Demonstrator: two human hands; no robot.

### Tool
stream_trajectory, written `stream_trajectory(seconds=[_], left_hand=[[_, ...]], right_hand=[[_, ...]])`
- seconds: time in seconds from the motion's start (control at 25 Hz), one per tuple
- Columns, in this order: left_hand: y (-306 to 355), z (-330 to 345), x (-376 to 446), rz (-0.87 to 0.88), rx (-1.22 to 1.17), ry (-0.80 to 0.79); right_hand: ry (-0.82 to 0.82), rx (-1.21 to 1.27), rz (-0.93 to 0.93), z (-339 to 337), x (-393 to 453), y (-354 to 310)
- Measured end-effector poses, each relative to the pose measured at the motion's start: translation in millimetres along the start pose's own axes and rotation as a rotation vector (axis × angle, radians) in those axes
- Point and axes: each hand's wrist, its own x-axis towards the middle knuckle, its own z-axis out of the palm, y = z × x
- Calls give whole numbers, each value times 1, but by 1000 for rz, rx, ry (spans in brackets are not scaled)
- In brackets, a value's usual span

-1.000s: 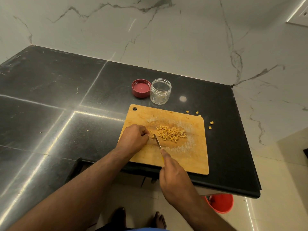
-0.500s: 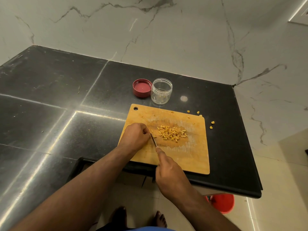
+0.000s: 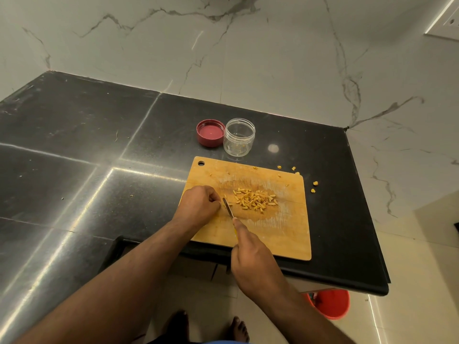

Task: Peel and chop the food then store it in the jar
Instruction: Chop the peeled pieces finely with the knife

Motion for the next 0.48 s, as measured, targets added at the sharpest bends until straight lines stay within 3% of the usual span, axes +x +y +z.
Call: stream_trajectory(seconds=[0.48], left_hand=[[4,0,1,-25,7,-8]], right_hand=[[-79,-27,5,-3,-22,4]])
